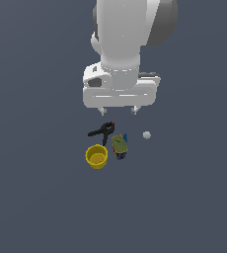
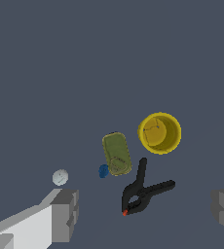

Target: Pick up a designated object from a clutter of objects.

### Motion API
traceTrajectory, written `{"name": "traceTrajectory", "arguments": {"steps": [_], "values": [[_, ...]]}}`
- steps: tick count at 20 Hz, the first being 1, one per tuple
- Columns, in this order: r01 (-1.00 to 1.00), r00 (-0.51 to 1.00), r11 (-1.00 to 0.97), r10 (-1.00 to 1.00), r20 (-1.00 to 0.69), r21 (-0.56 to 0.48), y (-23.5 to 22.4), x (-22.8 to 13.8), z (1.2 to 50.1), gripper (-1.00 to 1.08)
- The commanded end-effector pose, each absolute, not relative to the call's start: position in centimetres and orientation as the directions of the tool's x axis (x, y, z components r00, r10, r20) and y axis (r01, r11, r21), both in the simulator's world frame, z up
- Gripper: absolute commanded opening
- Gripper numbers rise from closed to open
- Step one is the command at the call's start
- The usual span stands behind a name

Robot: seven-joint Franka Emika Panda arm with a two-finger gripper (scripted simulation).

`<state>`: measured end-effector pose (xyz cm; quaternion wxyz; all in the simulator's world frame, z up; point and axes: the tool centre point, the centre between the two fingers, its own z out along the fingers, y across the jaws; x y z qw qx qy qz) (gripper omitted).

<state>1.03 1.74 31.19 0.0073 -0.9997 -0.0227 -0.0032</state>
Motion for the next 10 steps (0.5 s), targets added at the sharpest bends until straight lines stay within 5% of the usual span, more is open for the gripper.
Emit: {"name": "traceTrajectory", "arguments": {"steps": [1,10], "values": [[0.045,0.999,-0.999,0.045,0.007,-0.015,1.7,1.0,31.2,1.00],[0.067,0.998,-0.997,0.068,-0.002,-0.037,4.9,0.6,30.5,1.00]]}}
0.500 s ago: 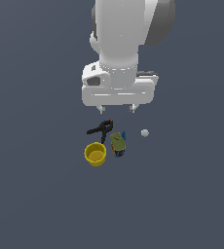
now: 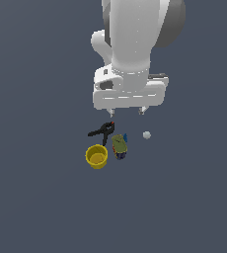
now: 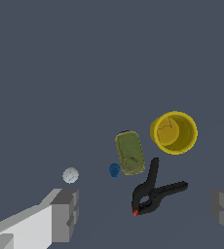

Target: Pick up a designated object from a clutter of objects.

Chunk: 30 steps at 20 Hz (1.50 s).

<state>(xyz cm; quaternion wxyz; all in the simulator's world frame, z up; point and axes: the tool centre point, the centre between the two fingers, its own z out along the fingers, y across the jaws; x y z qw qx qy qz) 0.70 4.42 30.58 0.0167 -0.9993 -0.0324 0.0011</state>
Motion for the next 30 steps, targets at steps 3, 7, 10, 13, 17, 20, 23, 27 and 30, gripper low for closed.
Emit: {"name": "traceTrajectory", "arguments": {"steps": [3,7,10,13,17,20,23,27,30], "values": [[0.067,0.998,-0.997,0.067,-0.003,-0.038,5.0,0.6,30.6,1.00],[0.072,0.997,-0.997,0.072,-0.002,-0.036,4.8,0.7,30.1,1.00],[0.082,0.997,-0.996,0.082,-0.001,-0.034,4.7,0.8,29.0,1.00],[0.097,0.995,-0.995,0.097,-0.001,-0.030,4.5,0.9,27.5,1.00],[0.126,0.992,-0.992,0.126,0.000,-0.024,4.2,1.0,24.8,1.00],[0.154,0.988,-0.988,0.154,0.000,-0.018,3.9,1.0,22.1,1.00],[0.187,0.982,-0.982,0.187,0.001,-0.012,3.6,0.7,19.2,1.00],[0.226,0.974,-0.974,0.226,0.001,-0.006,3.2,0.1,15.8,1.00],[0.249,0.969,-0.969,0.249,0.000,-0.004,3.0,-0.3,13.9,1.00]]}}
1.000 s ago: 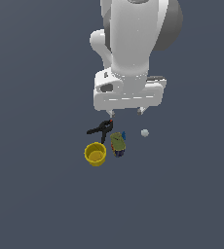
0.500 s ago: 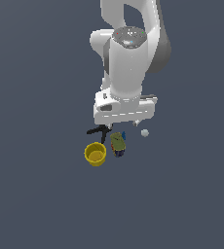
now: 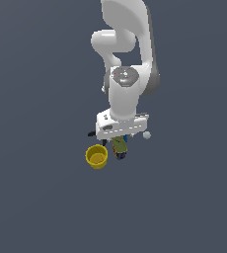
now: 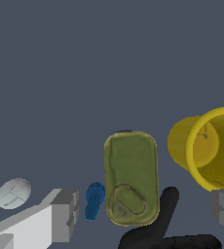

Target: Pick up a designated object from a clutter of objects.

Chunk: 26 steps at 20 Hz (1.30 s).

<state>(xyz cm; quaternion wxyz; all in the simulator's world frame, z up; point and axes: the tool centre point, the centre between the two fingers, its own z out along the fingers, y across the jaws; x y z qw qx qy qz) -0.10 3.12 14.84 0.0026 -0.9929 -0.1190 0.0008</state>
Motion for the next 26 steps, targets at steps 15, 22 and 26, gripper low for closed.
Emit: {"name": "traceTrajectory", "arguments": {"steps": [15,22,26], "values": [[0.285,0.959,-0.959,0.285,-0.001,0.000,2.7,-1.2,10.7,1.00],[0.286,0.958,-0.958,0.286,-0.001,0.000,2.7,-1.3,8.0,1.00],[0.286,0.958,-0.958,0.286,0.000,0.000,2.7,-1.3,6.5,1.00]]}}
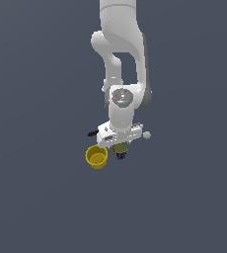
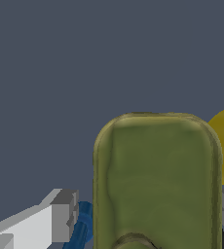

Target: Pick up a designated object from a clutter of objects.

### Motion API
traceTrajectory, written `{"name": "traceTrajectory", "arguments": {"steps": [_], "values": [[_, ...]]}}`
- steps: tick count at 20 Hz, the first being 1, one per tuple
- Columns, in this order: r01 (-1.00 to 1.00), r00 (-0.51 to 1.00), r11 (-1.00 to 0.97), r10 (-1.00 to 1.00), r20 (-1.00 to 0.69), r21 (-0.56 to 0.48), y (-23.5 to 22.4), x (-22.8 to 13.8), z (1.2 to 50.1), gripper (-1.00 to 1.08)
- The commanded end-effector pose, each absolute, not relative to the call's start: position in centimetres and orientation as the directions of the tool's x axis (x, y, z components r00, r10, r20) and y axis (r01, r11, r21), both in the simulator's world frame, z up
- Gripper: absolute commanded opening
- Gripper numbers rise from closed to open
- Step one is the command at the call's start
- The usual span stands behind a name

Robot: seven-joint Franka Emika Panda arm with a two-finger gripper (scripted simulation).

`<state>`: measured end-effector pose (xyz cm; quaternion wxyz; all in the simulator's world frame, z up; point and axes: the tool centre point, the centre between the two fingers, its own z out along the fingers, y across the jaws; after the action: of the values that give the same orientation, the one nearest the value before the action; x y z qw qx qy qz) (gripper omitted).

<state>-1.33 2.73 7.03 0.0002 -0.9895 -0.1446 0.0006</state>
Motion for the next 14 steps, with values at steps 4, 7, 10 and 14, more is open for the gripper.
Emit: {"name": "traceTrajectory", "arguments": {"steps": [4,7,10,14], "values": [[0.287,0.958,-0.958,0.287,0.000,0.000,2.74,-1.26,5.88,1.00],[0.287,0.958,-0.958,0.287,0.000,0.000,2.74,-1.26,5.85,-1.00],[0.287,0.958,-0.958,0.287,0.000,0.000,2.74,-1.26,5.85,-1.00],[0.287,0.958,-0.958,0.287,0.000,0.000,2.74,-1.26,5.85,-1.00]]}}
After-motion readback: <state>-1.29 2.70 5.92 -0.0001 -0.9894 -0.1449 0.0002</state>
